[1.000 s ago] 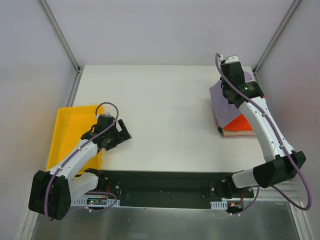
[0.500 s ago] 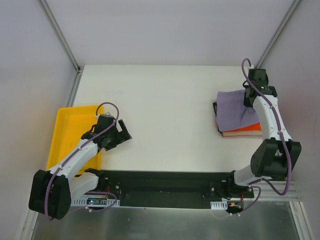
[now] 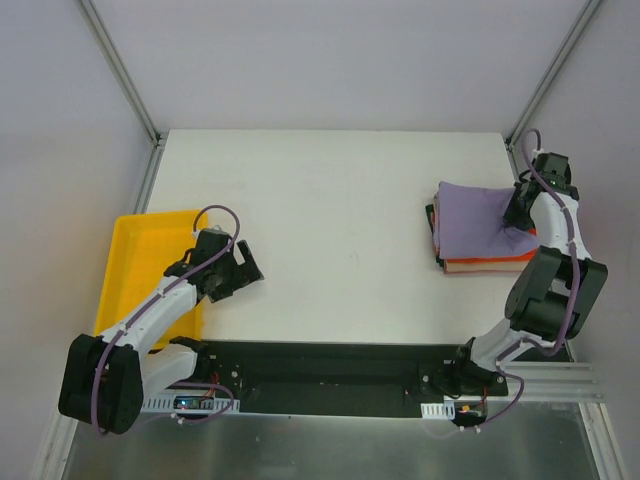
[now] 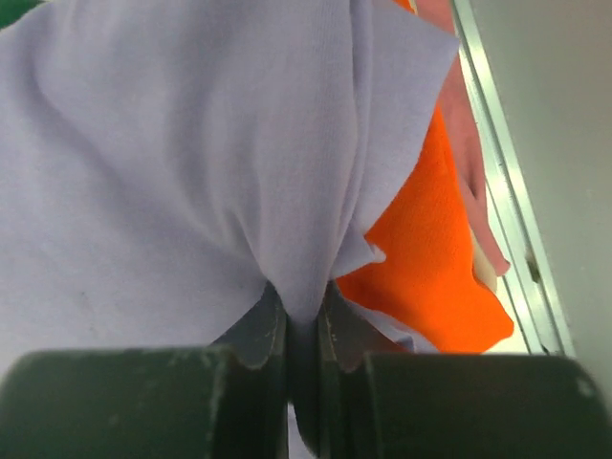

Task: Fold and stack the t-shirts
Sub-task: Put the neatly folded tshirt into the corner of the board with the right arm

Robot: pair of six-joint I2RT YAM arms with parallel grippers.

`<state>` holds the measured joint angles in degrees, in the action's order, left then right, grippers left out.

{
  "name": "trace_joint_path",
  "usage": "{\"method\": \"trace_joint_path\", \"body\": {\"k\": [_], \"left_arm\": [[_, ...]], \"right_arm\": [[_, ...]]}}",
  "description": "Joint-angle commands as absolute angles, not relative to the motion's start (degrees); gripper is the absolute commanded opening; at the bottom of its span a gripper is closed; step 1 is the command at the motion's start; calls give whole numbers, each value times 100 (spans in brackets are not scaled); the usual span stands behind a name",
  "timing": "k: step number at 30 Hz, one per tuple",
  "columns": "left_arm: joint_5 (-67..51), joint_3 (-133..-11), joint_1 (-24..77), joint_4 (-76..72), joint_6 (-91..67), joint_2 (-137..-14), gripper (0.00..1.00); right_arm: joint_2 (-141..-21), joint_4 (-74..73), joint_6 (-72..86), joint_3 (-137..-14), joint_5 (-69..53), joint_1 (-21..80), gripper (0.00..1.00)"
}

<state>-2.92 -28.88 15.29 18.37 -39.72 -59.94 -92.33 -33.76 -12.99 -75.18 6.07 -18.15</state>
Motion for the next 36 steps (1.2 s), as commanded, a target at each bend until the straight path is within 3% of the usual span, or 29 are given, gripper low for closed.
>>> {"method": "trace_joint_path", "body": {"k": [1, 2, 5, 6, 11, 13, 14, 19, 23, 29, 36], "left_arm": [[-413, -3102, 1512, 1881, -3850, -6029, 99], [-387, -3103, 1512, 1881, -3850, -6021, 99], [-352, -3120, 1503, 1881, -3841, -6003, 99], [-343, -3120, 1512, 1881, -3841, -6012, 99], [-343, -3173, 1503, 1881, -3858, -6021, 99], [-352, -3190, 1512, 1898, -3867, -6021, 99], [-352, -3199, 1512, 1890, -3876, -6021, 99], [-404, -3296, 1512, 1942, -3893, -5942, 99], [-361, -3488, 1512, 2091, -3894, -5714, 99], [-317, -3990, 1512, 2294, -3832, -5020, 99], [606, -4070, 1512, 2557, -3920, -3588, 99]], "right_arm": [[-9483, -2997, -967, -7541, 70, -2082, 3], [-9536, -3006, -932, -7567, 114, -2135, 9], [-9624, -3032, -800, -7620, 325, -2276, 44], [-9624, -3032, -782, -7655, 360, -2311, 51], [-9493, -3207, -721, -7918, 1220, -2338, 67], [-9326, -3365, -633, -8041, 1545, -2347, 82], [-9203, -3418, -589, -8077, 1608, -2347, 98], [-8264, -3445, -387, -7990, 1267, -2347, 96], [-7236, -3270, -264, -7534, 65, -2329, 96], [-5171, -2541, -45, -5962, -1062, -1767, 96], [-2921, -2566, 896, -3870, -626, -1705, 96]]}}
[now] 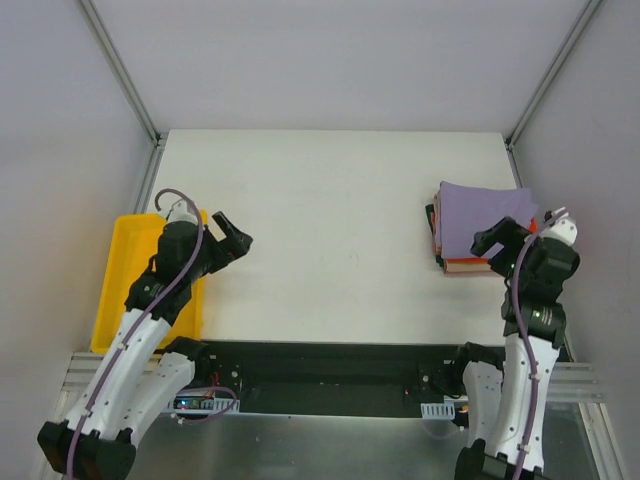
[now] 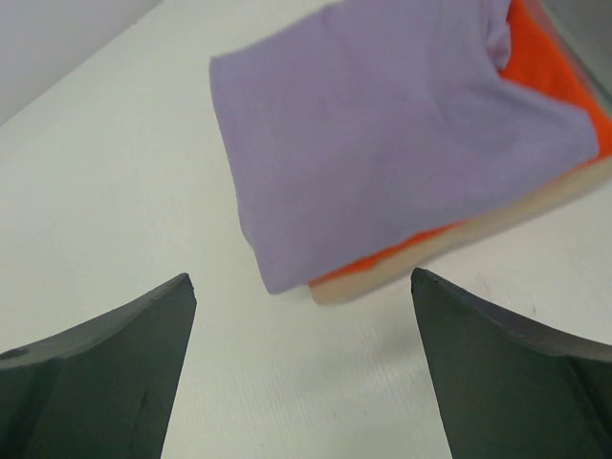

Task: Fold and stack the t-shirts
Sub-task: Put the neatly folded tshirt into the corner of the board with the right arm

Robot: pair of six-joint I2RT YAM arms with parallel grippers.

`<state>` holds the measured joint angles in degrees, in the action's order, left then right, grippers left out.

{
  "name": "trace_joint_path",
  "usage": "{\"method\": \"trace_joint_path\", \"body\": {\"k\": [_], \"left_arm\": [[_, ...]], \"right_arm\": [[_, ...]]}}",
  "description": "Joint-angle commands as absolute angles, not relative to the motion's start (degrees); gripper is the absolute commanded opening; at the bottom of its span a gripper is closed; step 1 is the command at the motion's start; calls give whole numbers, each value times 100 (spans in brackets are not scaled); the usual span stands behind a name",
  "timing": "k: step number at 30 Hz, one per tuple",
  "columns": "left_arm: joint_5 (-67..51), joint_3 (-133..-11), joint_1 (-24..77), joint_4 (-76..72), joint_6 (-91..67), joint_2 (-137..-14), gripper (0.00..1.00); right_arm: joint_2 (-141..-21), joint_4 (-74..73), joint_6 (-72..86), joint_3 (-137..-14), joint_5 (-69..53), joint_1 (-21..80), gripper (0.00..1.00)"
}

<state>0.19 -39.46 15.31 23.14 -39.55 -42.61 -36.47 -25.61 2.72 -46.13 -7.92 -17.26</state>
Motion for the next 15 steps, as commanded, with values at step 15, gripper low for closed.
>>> {"method": "trace_joint_path", "body": {"k": [15], "left_arm": [[967, -3858, 1512, 2795, -4113, -3102, 99]], "right_arm": [[-1073, -3260, 931, -2865, 790, -1705, 96]]}}
